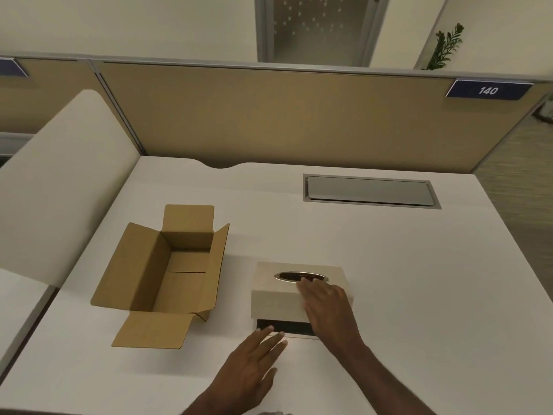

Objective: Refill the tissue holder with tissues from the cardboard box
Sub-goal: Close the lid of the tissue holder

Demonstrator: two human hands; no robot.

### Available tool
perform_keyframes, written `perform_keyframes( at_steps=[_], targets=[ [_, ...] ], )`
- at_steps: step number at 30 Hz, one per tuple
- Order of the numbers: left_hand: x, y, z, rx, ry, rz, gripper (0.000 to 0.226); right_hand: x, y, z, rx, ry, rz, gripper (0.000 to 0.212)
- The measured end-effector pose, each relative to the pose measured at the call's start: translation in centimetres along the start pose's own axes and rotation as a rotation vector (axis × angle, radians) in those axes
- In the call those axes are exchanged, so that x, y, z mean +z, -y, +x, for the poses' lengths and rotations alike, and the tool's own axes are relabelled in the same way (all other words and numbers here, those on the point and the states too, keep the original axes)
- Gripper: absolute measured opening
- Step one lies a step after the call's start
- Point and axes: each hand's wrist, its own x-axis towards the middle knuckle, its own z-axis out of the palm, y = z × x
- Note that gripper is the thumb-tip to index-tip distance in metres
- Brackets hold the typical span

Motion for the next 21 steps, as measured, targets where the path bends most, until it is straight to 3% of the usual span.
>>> perform_keyframes(
  at_steps=[9, 15, 21],
  targets=[
    [-1.5, -0.2, 1.0, -0.079, -0.255, -0.072, 0.052, 2.9, 1.2, -5.3, -0.034, -0.015, 0.043, 0.038],
    [-1.2, 0.6, 4.1, -0.115, -0.254, -0.039, 0.058, 2.0, 1.8, -5.4, -0.013, -0.009, 0.107, 0.033],
    [-3.5, 1.7, 9.4, -0.145, -0.26, 0.001, 0.06, -1.4, 0.7, -0.1, 0.145, -0.129, 0.144, 0.05]
  ],
)
